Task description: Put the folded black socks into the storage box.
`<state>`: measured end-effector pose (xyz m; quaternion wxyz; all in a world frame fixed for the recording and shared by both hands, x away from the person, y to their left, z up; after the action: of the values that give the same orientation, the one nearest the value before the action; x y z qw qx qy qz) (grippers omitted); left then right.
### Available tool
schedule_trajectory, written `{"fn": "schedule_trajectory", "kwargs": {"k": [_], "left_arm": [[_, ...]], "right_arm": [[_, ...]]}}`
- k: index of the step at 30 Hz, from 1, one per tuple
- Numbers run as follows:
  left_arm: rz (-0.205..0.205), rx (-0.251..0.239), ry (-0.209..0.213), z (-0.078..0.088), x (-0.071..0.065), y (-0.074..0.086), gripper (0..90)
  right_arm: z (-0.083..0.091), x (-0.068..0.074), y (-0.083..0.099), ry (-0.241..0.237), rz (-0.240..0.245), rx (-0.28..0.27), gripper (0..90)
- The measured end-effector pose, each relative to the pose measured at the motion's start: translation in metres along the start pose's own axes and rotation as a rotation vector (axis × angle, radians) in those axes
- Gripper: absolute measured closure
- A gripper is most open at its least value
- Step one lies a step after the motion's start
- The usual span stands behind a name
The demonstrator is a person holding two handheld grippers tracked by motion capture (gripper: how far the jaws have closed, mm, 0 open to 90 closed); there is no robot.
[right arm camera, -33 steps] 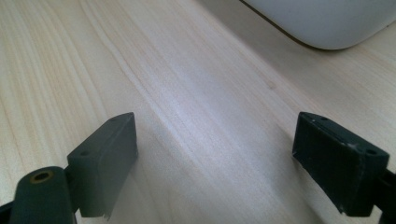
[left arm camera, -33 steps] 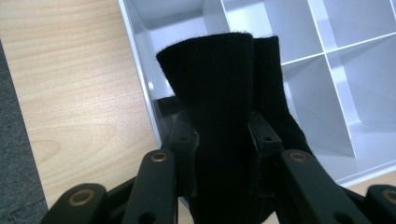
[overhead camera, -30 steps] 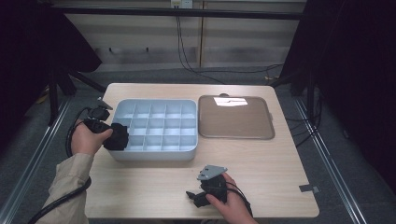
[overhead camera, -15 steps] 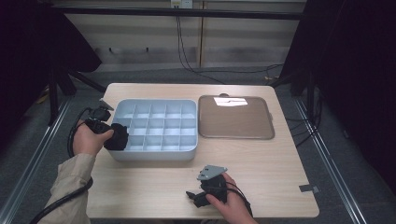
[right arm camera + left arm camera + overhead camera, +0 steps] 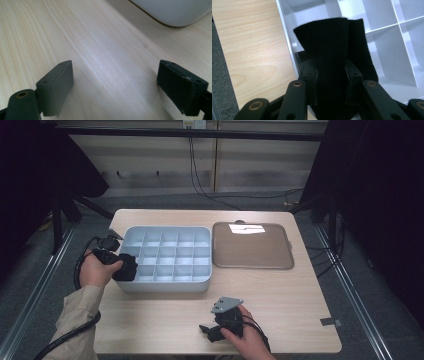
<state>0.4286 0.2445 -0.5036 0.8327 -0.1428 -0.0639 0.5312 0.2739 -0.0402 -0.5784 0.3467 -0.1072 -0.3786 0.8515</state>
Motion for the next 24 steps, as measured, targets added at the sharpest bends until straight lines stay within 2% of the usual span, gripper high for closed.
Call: {"fn": "schedule_trajectory", "kwargs": {"k": [10, 17, 20, 24], "left_arm": [[-0.019, 0.026, -0.010, -0.0043, -0.0012, 0.0025, 69.6], [-0.013, 0.035, -0.005, -0.0079, -0.0014, 0.0040, 69.6], [-0.030, 0.039, -0.013, -0.0083, -0.0012, 0.0045, 69.6], [-0.023, 0.038, -0.016, -0.0109, -0.0022, 0.0054, 69.2]], "right_arm": [[-0.0001, 0.0005, -0.0001, -0.004, 0.004, -0.001, 13.7], [-0.0004, 0.0006, -0.0004, -0.005, 0.007, -0.005, 13.7], [-0.0004, 0.0007, -0.0004, -0.005, 0.007, -0.005, 13.7], [-0.0004, 0.0007, -0.0004, -0.006, 0.008, -0.005, 13.7]]}}
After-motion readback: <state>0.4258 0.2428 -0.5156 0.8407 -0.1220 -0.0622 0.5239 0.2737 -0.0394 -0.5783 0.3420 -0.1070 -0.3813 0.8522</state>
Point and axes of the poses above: each handheld gripper's, and its own axes: z roughly backward along the jaws, y roughly out of its underside, x roughly to its left, the point moved 10 cm from there along -z, roughly forward along the jaws, and after that the axes turned 4 degrees about -z, right-handed, at the moved point
